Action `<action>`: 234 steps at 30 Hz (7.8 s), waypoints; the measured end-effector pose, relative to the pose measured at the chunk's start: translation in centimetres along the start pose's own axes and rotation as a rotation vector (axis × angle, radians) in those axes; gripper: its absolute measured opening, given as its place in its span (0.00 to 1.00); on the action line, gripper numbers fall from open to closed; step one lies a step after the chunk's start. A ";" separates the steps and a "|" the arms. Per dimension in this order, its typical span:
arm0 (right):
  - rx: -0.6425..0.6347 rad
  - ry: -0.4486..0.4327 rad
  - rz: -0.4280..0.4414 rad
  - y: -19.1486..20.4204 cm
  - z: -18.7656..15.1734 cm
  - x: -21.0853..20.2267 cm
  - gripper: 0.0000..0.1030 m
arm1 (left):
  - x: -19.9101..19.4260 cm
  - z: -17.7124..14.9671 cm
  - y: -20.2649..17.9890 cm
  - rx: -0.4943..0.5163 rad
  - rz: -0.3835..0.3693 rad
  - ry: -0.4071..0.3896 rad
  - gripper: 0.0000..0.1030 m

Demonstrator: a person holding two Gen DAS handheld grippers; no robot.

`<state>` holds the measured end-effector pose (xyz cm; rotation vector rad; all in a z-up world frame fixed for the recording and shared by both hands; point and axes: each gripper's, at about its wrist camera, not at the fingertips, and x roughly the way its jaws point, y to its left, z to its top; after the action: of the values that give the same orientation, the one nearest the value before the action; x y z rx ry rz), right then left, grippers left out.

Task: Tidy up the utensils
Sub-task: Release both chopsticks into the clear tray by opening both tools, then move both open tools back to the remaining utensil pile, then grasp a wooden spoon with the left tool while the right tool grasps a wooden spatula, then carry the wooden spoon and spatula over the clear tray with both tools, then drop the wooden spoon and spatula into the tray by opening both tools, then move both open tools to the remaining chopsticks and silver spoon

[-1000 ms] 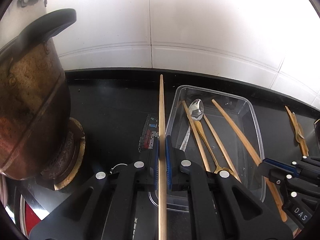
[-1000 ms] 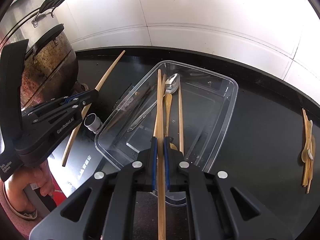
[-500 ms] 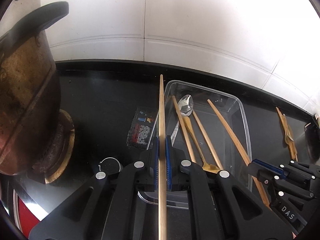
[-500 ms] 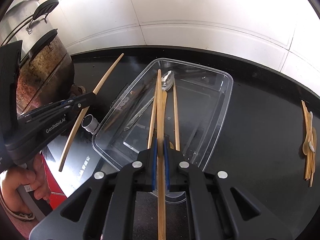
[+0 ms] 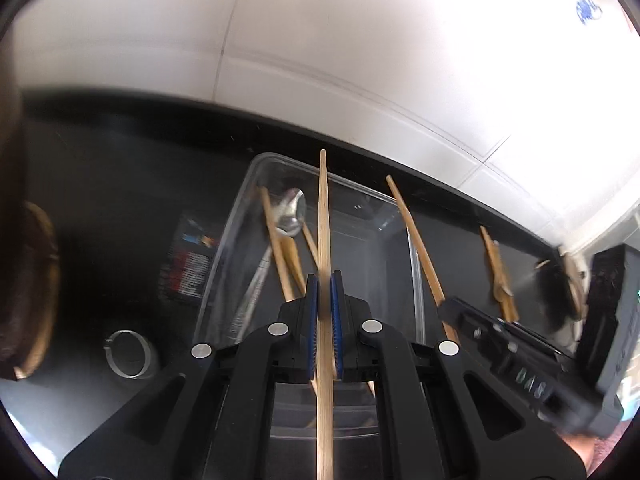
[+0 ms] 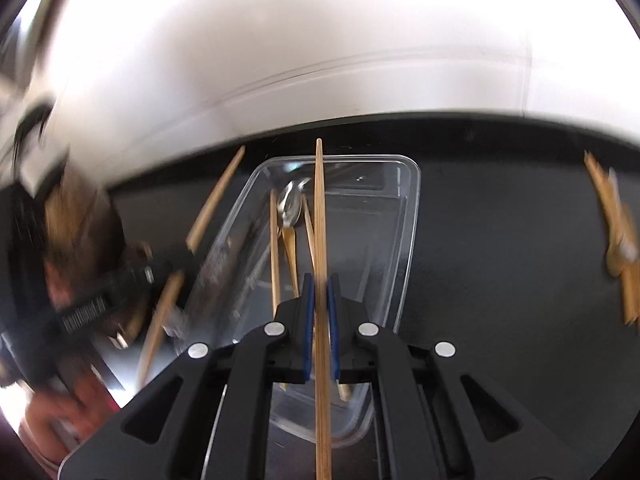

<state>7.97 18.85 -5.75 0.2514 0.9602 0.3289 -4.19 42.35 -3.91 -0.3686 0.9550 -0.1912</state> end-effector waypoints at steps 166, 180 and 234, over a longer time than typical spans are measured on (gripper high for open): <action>0.268 0.015 0.108 -25.4 -0.5 -11.4 0.11 | 8.9 -6.3 -27.2 0.256 0.196 -0.057 0.11; 0.249 0.185 0.231 -4.0 -3.2 -1.6 0.11 | 1.3 -1.2 -10.2 0.266 0.243 -0.077 0.11; -0.109 -0.035 -0.349 -8.7 -3.9 -6.6 0.92 | 5.3 2.0 -12.8 0.165 0.100 -0.090 0.94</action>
<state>2.64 8.59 -5.96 -0.0123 0.9290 0.0558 0.53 29.34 -1.91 -0.1757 0.8601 -0.1599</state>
